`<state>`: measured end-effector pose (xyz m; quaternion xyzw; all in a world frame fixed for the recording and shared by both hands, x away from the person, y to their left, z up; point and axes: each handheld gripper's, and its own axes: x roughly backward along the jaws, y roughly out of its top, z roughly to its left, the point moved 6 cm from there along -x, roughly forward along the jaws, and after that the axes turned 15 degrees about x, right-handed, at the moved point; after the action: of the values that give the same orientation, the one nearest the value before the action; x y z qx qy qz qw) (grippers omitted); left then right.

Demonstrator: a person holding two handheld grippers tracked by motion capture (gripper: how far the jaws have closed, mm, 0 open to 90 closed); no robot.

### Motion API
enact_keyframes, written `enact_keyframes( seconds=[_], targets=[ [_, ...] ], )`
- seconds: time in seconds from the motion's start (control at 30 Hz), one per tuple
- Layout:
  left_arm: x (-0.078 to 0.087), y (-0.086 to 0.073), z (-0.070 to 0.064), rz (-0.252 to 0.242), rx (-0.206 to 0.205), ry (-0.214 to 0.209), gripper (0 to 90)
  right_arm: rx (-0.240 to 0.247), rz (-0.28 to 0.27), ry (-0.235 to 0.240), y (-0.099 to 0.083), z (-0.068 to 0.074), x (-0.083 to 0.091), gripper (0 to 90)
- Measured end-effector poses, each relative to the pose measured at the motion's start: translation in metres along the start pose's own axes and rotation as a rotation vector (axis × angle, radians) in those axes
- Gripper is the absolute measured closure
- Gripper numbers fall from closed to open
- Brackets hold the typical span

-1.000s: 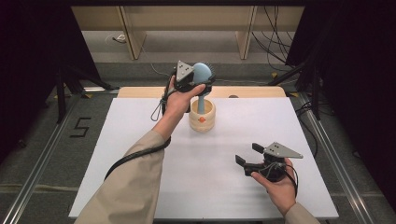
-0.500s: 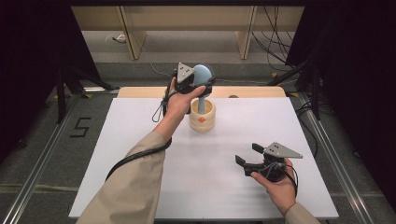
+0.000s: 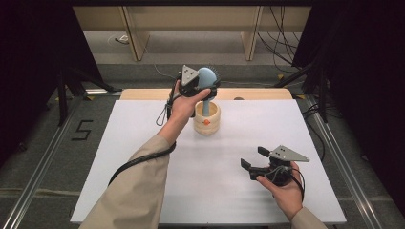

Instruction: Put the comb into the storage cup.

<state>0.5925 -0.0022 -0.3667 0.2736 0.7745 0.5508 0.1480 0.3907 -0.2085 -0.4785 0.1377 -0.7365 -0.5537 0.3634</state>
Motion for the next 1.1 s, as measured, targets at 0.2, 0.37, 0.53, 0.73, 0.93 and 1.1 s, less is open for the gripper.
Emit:
enact_keyframes(
  seconds=[0.2, 0.37, 0.53, 0.73, 0.93, 1.1],
  targets=[
    [-0.001, -0.002, 0.0, 0.001, 0.004, 0.002, 19.6, 0.001, 0.001, 0.001, 0.0, 0.0, 0.0, 15.8],
    [-0.001, -0.003, 0.001, 0.002, 0.006, 0.005, 19.5, 0.0, 0.0, 0.001, 0.0, 0.0, 0.0, 15.8],
    [-0.002, -0.005, 0.002, 0.003, 0.011, 0.009, 19.5, 0.001, 0.001, 0.002, 0.0, 0.0, 0.0, 15.8],
    [-0.002, -0.007, 0.004, 0.005, 0.011, 0.015, 19.5, 0.0, 0.001, 0.002, 0.0, 0.0, 0.0, 15.8],
    [-0.003, -0.009, 0.003, 0.007, 0.006, 0.015, 19.5, 0.0, 0.002, 0.003, 0.0, 0.0, 0.0, 15.8],
    [-0.004, -0.011, 0.003, 0.007, 0.006, 0.015, 19.4, 0.003, 0.002, 0.004, 0.0, 0.0, 0.0, 15.8]
  ],
)
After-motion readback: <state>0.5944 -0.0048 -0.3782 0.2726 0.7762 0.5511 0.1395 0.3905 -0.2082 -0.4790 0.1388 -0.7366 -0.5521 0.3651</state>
